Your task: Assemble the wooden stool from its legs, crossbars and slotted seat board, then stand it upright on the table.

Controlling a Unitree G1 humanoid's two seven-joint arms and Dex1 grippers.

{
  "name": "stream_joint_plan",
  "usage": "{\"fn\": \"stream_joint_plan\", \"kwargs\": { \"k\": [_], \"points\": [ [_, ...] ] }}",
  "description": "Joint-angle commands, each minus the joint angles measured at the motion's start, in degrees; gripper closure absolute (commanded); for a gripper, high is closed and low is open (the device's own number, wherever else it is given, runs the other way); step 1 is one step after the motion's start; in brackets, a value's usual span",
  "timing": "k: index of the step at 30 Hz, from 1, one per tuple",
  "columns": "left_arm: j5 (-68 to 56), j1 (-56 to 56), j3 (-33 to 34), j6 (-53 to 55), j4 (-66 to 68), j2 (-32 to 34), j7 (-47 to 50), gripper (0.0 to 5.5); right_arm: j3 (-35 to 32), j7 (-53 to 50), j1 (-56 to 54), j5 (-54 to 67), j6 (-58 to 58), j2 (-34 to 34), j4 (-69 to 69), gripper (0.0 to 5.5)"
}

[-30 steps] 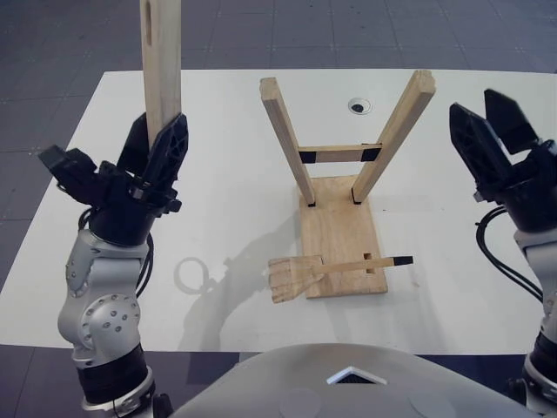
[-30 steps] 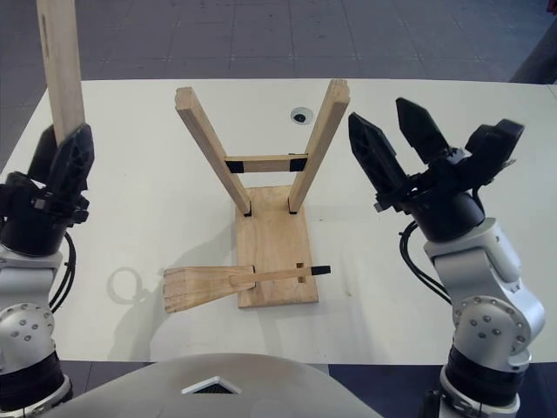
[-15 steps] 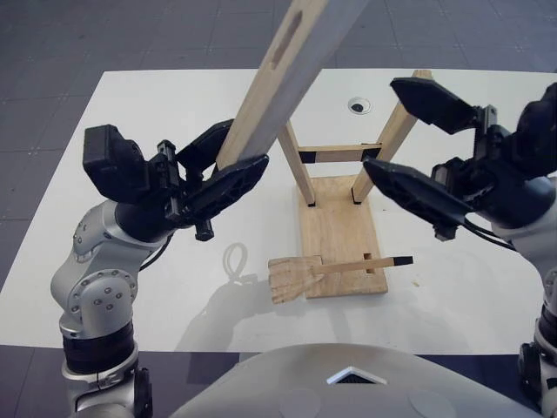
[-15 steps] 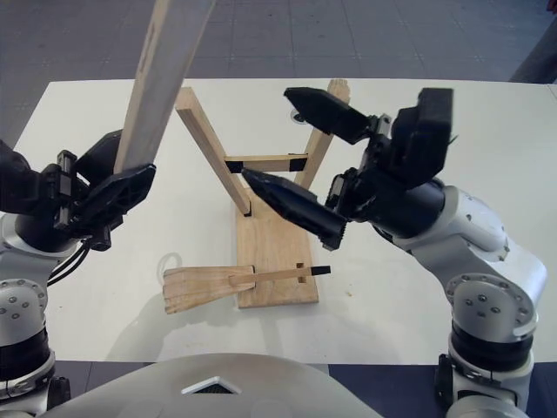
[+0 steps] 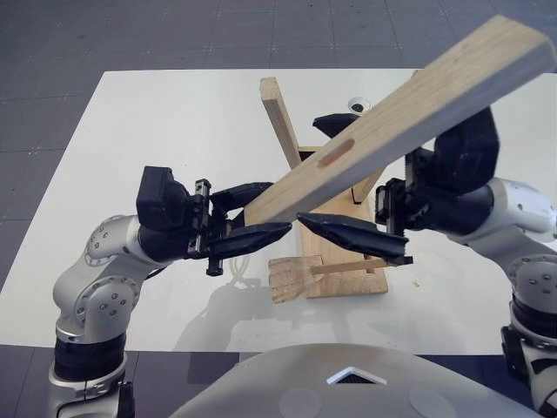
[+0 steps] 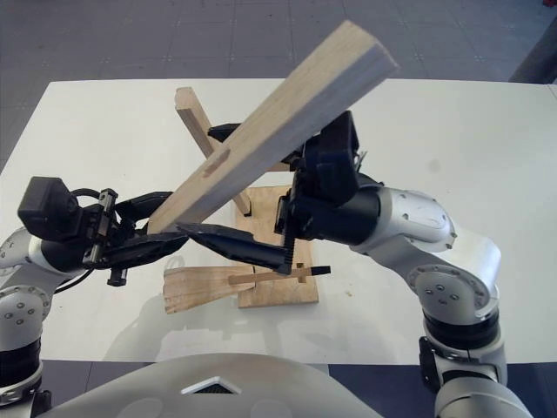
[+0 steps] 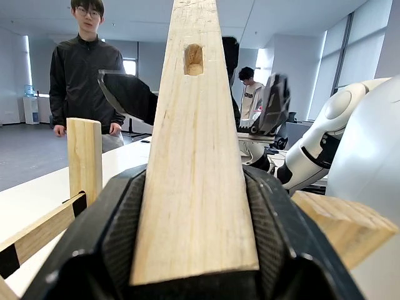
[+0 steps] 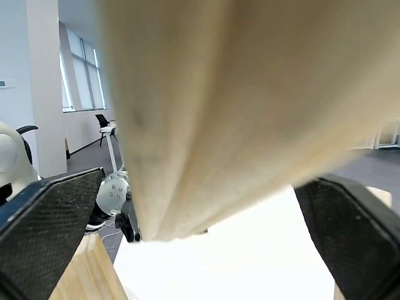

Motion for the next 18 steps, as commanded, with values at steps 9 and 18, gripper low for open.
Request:
{"fn": "stream_joint_plan", "kwargs": {
  "k": [9,18],
  "points": [
    [0.78,1.01,-0.67,-0.05,-0.8,-0.29,-0.03,3.44,5.72,-1.42,-4.6,-3.18,0.93,7.24,1.55,0.72],
    [1.72,1.62,-1.32,-0.44,-0.75,-0.6,0.04,3.45,5.36,-1.94,-4.95,-1.54,1.94,9.43,2.55,2.43]
  ]
}}
